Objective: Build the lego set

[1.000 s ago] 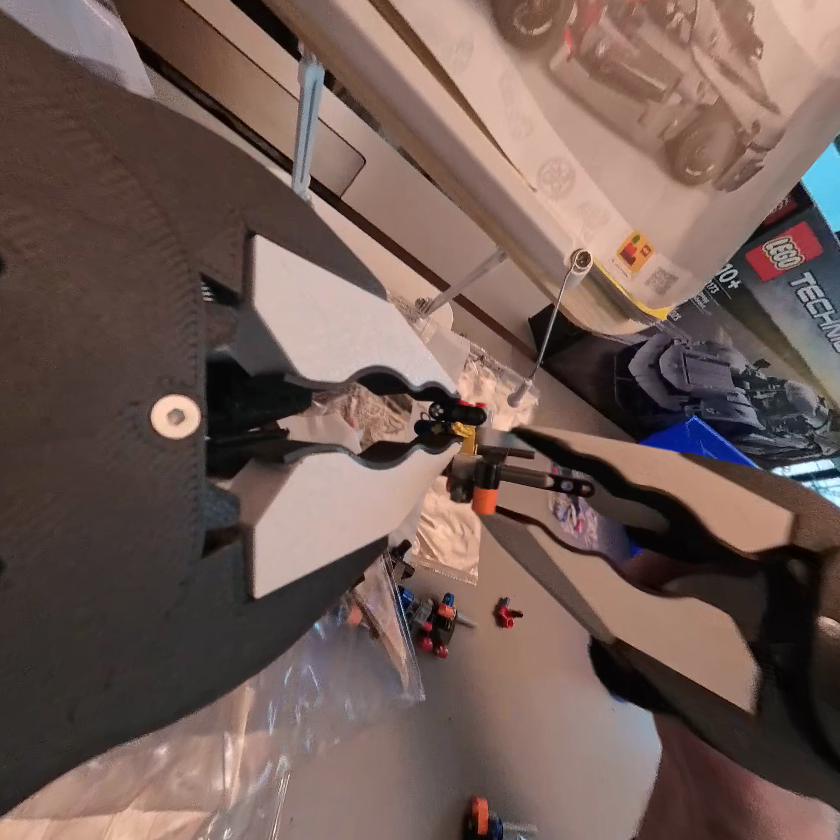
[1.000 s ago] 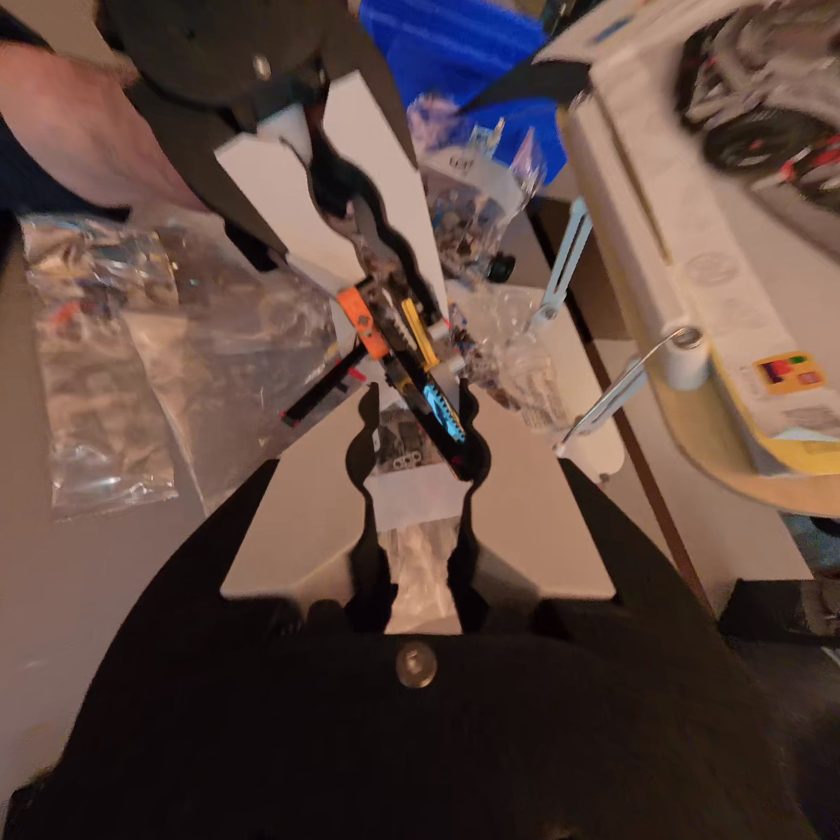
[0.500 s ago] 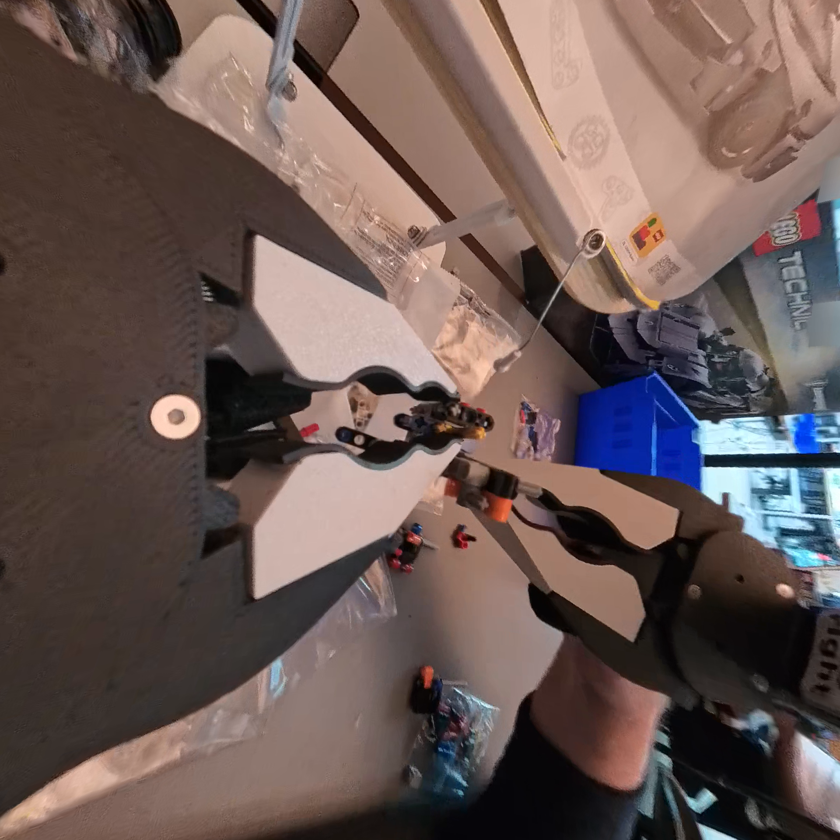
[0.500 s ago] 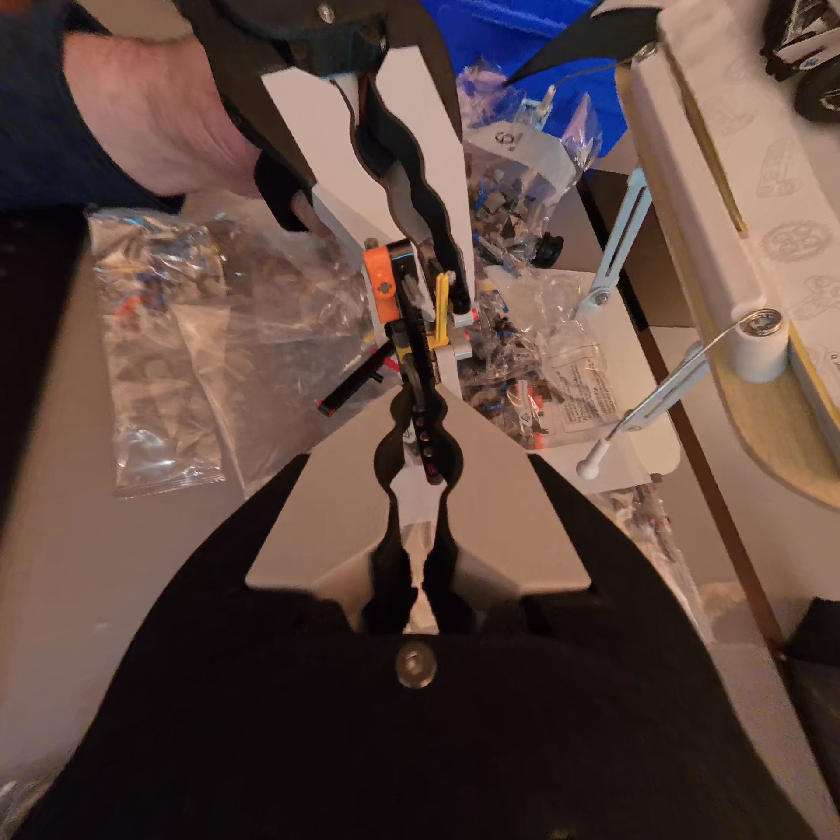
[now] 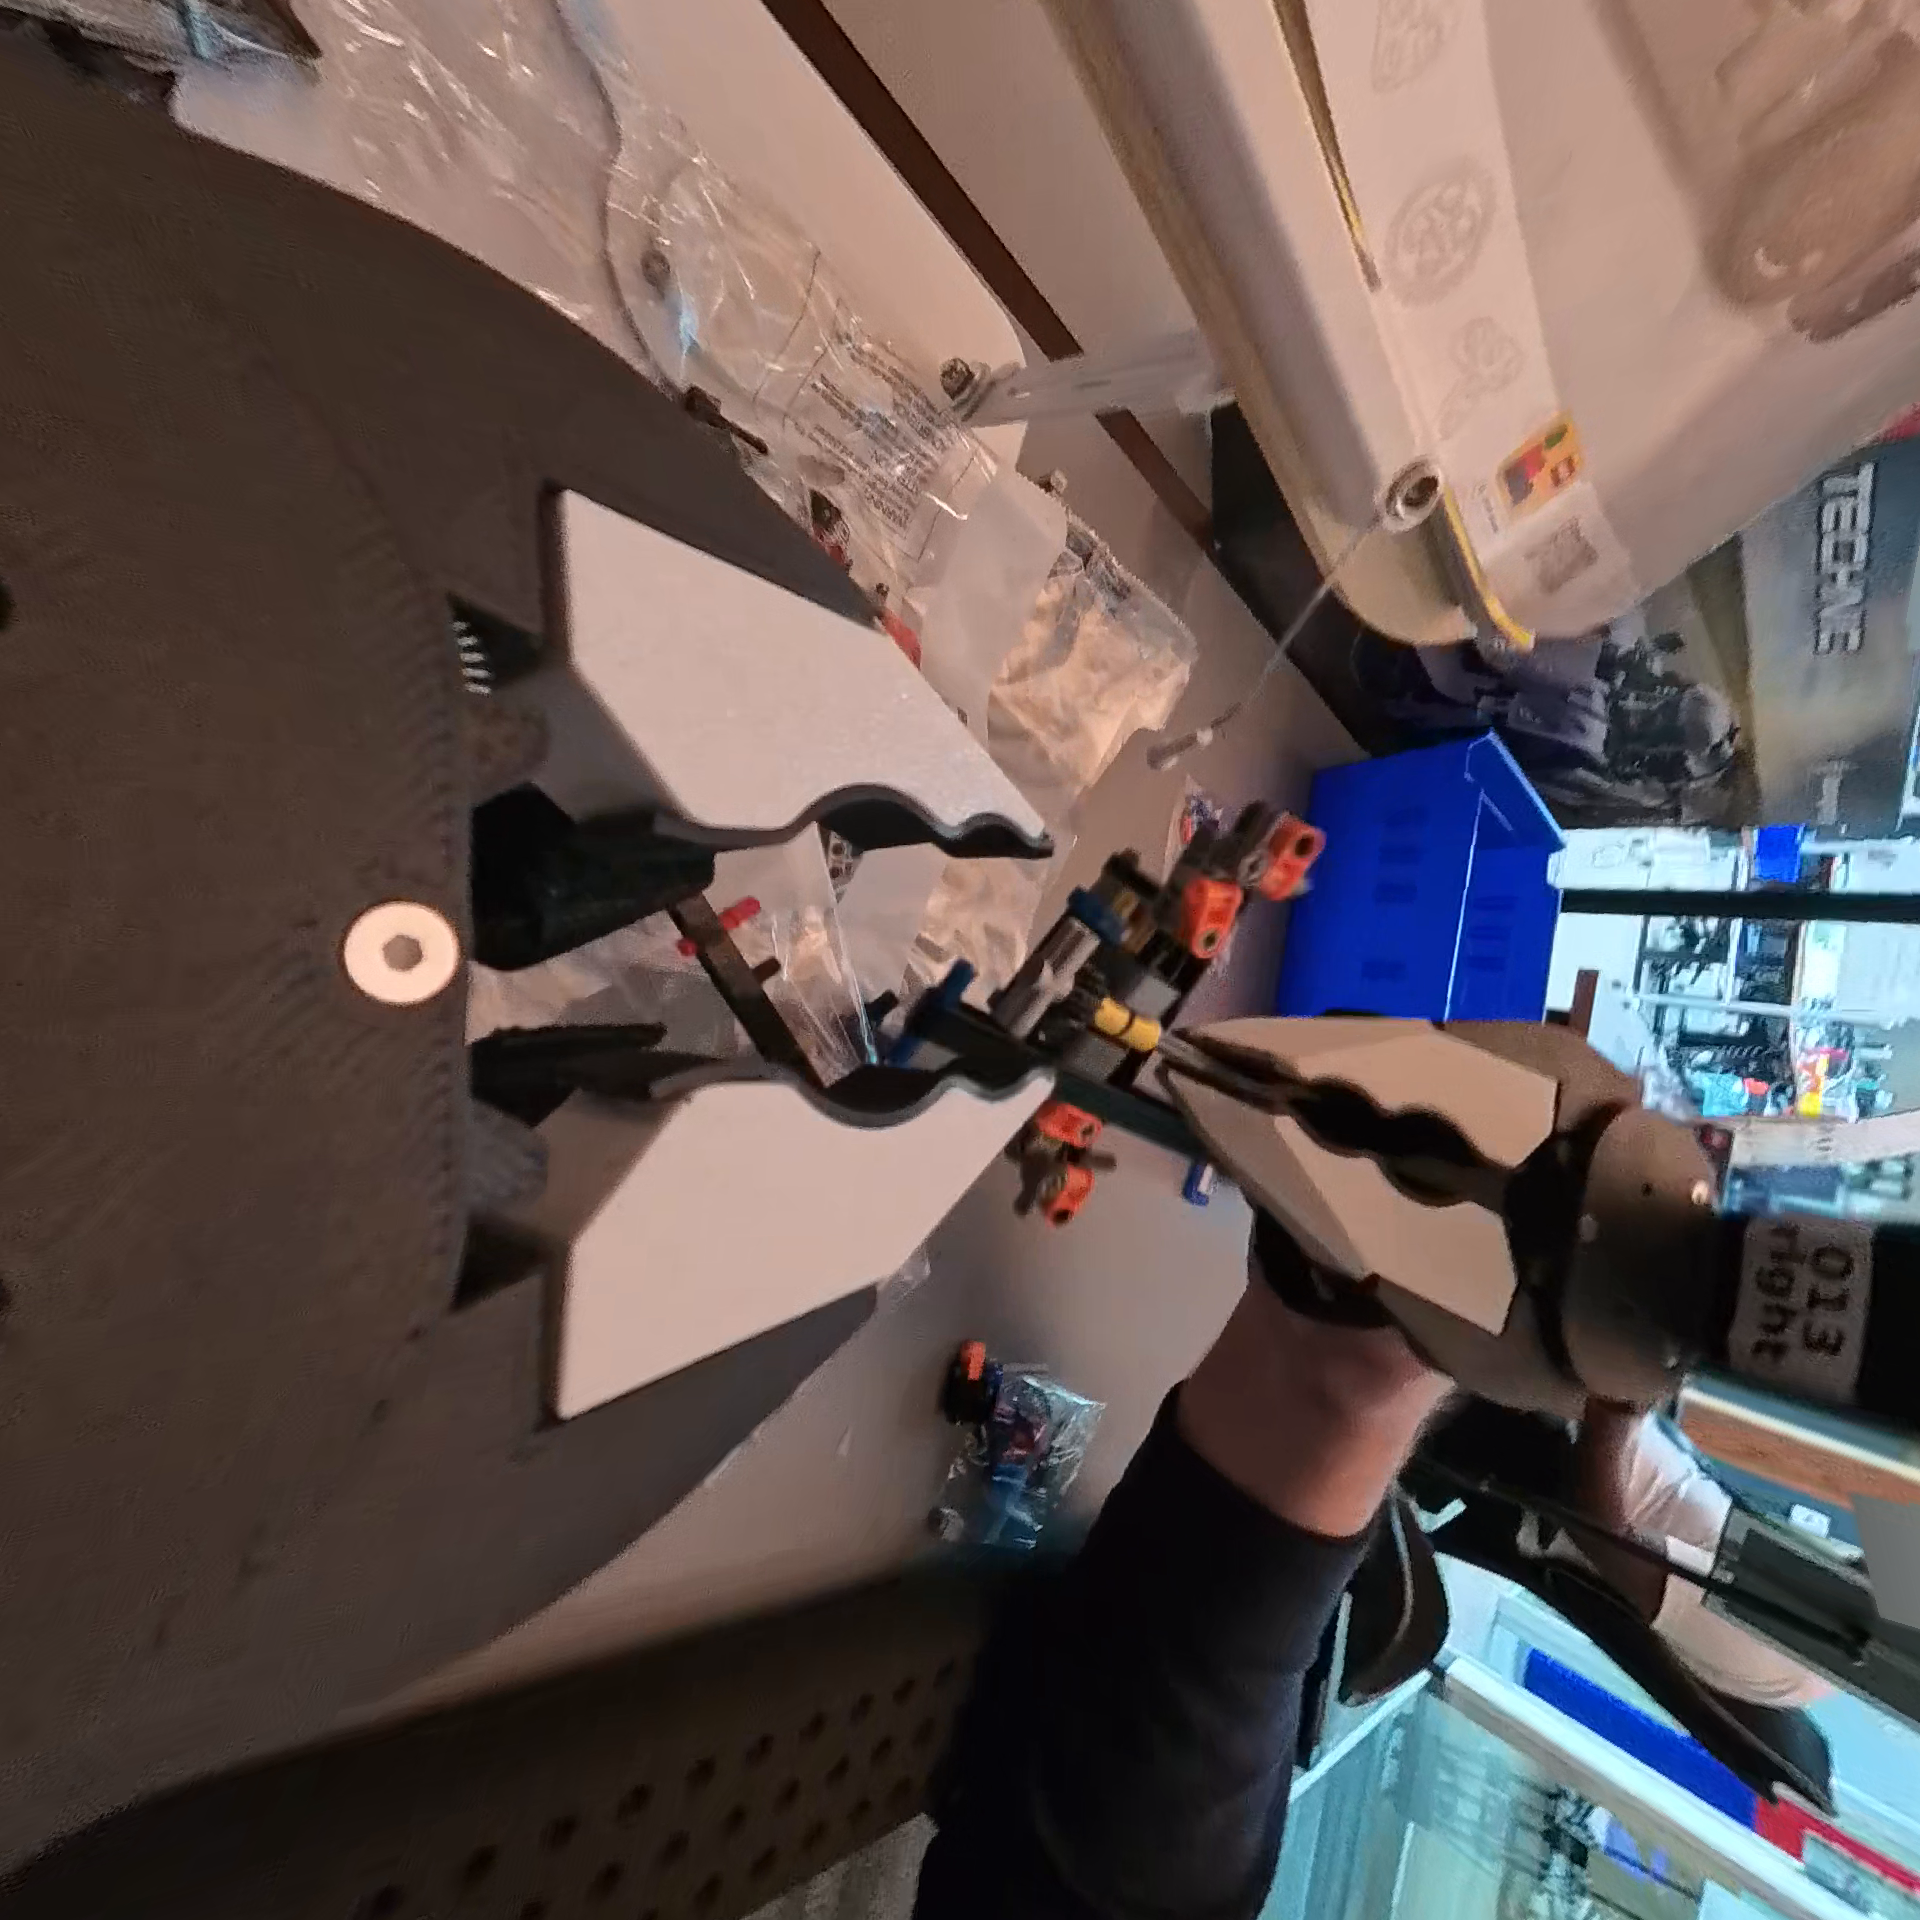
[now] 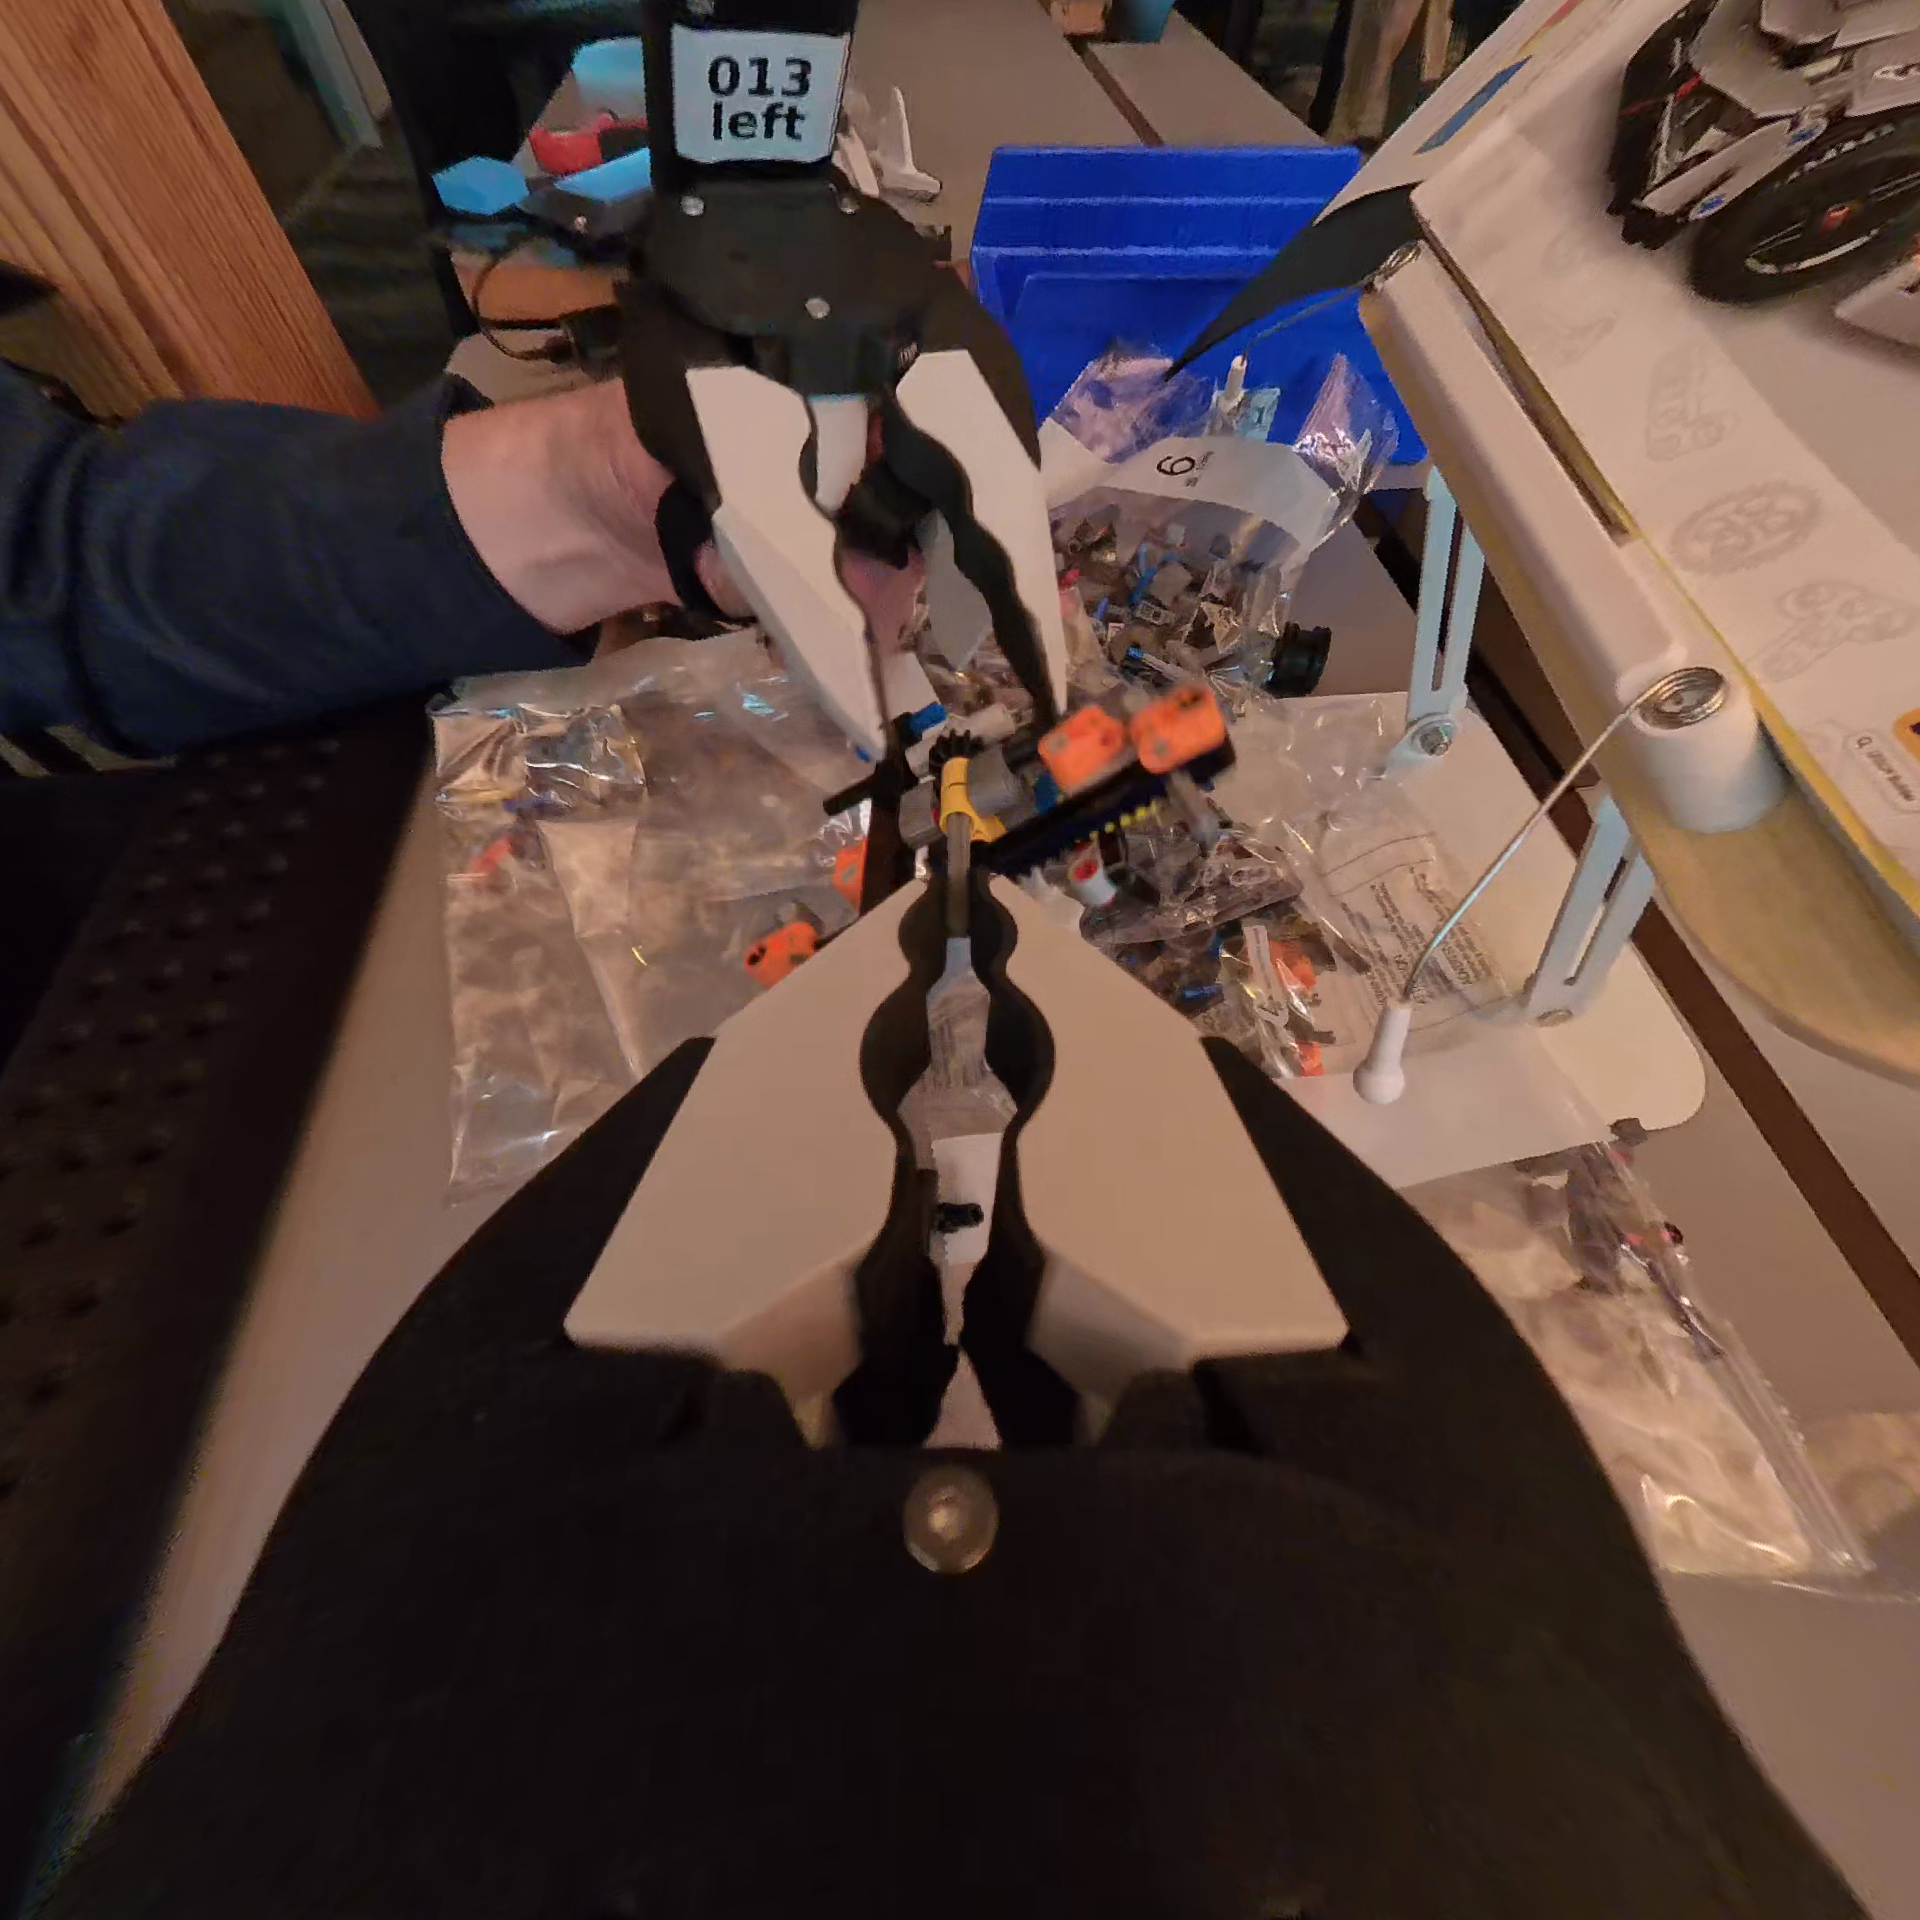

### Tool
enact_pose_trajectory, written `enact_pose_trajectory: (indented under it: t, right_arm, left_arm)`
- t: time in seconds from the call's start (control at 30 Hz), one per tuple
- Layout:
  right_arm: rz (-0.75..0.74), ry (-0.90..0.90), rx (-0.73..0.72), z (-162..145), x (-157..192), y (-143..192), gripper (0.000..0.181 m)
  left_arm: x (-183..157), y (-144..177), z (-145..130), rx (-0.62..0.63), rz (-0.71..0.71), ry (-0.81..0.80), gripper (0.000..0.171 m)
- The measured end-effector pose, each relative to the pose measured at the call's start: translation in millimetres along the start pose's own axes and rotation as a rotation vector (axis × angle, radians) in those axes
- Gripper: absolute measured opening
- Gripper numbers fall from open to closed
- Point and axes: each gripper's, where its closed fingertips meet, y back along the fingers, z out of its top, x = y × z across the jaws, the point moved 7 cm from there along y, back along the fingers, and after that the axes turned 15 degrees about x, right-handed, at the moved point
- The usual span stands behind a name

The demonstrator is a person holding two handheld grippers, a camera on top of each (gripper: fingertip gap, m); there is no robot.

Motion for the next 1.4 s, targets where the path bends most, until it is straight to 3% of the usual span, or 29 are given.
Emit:
enact_pose_trajectory:
  t: [0.17,0.37,0.87,1.4]
  right_arm:
    - [0.009,0.011,0.027,-1.2,2.1,-5.0,0.001]
    - [0.021,0.016,0.023,-2.2,3.3,-4.6,0.001]
    - [0.0,0.045,0.036,-0.2,6.3,-3.0,0.001]
    - [0.064,0.08,0.011,-3.4,12.9,6.9,0.001]
  left_arm:
    - [-8.7,-14.1,-2.6,0.063,-0.007,-0.051,0.036]
    - [-7.4,-9.1,-1.7,0.013,-0.033,-0.049,0.014]
    - [-14.6,-8.2,2.2,0.034,0.041,-0.157,0.012]
    - [-21.0,2.3,2.2,-0.019,-0.047,-0.21,0.006]
